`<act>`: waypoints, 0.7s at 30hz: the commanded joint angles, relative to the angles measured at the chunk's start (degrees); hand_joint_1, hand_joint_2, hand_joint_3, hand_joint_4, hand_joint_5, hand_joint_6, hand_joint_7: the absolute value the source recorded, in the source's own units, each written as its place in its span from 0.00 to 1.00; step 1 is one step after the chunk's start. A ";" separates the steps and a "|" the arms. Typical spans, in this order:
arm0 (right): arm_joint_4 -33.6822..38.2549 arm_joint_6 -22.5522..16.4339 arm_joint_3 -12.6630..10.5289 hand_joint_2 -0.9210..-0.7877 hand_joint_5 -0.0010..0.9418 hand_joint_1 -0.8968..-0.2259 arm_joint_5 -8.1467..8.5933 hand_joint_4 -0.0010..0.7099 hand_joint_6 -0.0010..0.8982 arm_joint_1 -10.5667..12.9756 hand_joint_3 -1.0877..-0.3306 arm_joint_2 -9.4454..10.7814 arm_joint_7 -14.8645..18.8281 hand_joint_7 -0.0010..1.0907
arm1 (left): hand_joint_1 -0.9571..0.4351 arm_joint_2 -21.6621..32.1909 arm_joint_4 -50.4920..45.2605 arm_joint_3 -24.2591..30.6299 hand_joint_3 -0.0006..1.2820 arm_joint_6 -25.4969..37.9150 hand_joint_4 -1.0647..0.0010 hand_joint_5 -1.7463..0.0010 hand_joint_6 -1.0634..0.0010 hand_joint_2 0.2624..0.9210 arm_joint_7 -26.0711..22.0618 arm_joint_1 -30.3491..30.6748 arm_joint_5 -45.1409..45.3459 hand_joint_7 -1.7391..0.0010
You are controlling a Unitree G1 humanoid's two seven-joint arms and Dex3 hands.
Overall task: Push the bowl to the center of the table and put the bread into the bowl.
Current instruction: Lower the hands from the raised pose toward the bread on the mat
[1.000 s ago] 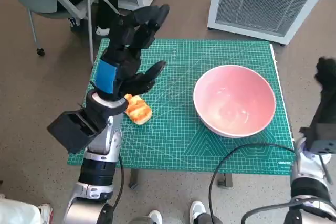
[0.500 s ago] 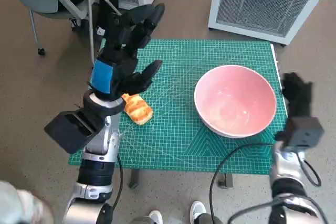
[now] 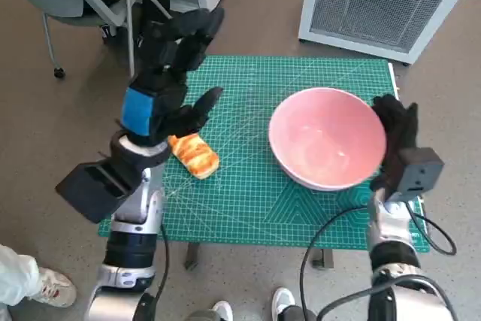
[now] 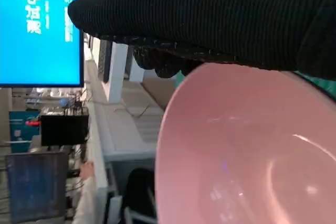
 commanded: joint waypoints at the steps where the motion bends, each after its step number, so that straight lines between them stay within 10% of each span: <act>1: 1.26 1.87 -0.33 0.00 0.00 0.62 0.94 0.30 0.10 -1.13 0.31 1.68 0.58 0.37 | 0.42 0.97 -2.21 0.47 0.31 0.91 0.70 0.99 1.00 1.00 0.60 1.71 0.07 0.50; 21: 2.36 7.69 0.91 0.00 0.00 0.67 -0.17 0.30 0.09 -8.84 0.29 5.06 -0.54 0.37 | 0.38 3.71 -3.29 1.66 0.30 0.42 0.69 0.99 0.96 1.00 2.25 5.32 2.10 0.56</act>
